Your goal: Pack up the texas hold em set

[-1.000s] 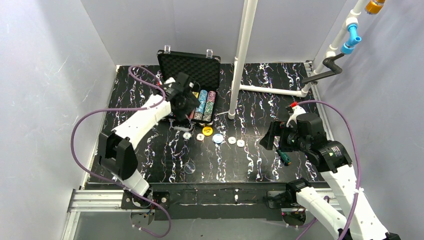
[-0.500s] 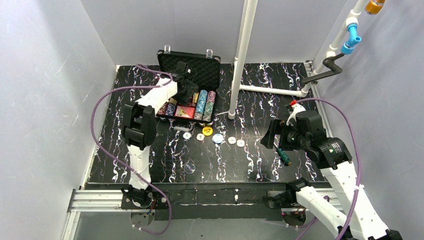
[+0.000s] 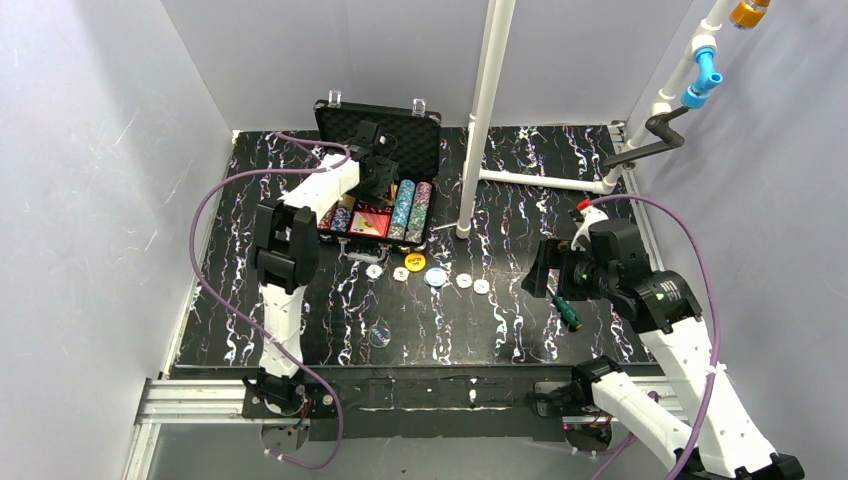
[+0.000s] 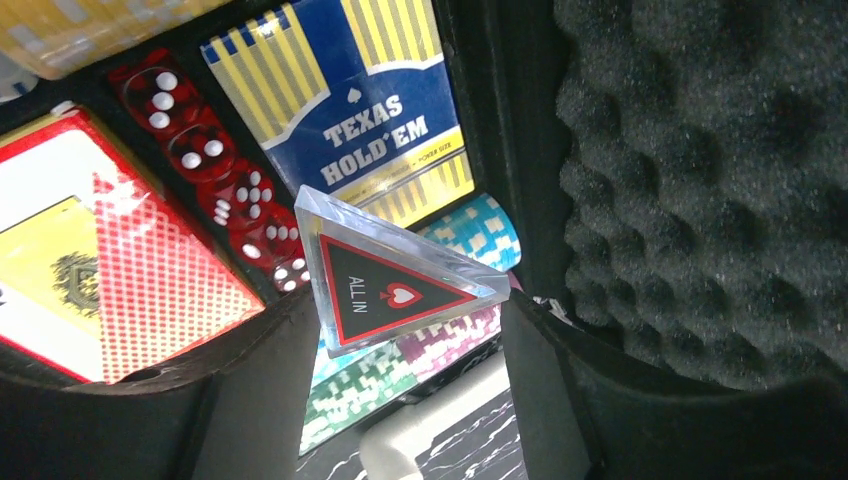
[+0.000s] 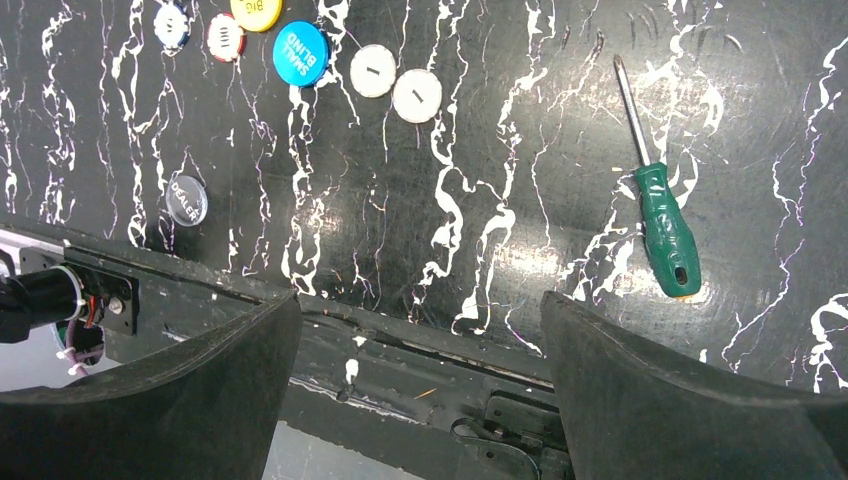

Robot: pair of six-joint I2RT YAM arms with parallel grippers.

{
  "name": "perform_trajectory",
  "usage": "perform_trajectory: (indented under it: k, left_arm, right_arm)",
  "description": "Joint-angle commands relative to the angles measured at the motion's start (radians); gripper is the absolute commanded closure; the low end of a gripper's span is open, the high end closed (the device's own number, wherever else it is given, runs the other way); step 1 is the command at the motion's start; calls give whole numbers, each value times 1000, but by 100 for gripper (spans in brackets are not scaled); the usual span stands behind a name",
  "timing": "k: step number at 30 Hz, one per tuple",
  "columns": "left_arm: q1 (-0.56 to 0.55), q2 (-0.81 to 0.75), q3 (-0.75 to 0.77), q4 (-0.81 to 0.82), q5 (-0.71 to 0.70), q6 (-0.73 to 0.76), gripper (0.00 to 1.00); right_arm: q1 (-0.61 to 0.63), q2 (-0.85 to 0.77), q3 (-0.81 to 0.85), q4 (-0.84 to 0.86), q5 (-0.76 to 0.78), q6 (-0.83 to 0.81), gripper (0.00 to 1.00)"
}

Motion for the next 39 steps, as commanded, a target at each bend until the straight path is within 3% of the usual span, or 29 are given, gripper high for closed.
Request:
perform_trajectory:
  k: [1,9,15,19,21,25,27,31,39]
  left_arm:
    - [9,36,46,-11,-22,-54,53]
    - [16,67,51,-10,-29,-112,48]
    - [16,71,76,-9,-25,-52,45]
    - [11,55,121,0,-23,119,37]
    - [6,26,109,49,-28,296,30]
    - [-14,-87,-35,303,-21,625,21]
    - [-16,-102,-46,343,-15,770,20]
    - [-16,-42,68,267,-14,1025,21]
    - [-16,33,150,223,-23,1278,23]
  right_arm:
    - [2,9,37,18,-6,-20,4]
    - [2,17,30,24,1,-27,4]
    - [2,18,23,26,12,-29,3]
    - [2,23,14,39,7,-29,3]
    - [2,28,8,45,-1,-27,3]
    - [2,36,-3,50,-8,-27,3]
    - [3,40,-4,48,-7,-29,3]
    - [2,42,-2,45,-4,-28,3]
    - [2,61,13,35,7,-17,3]
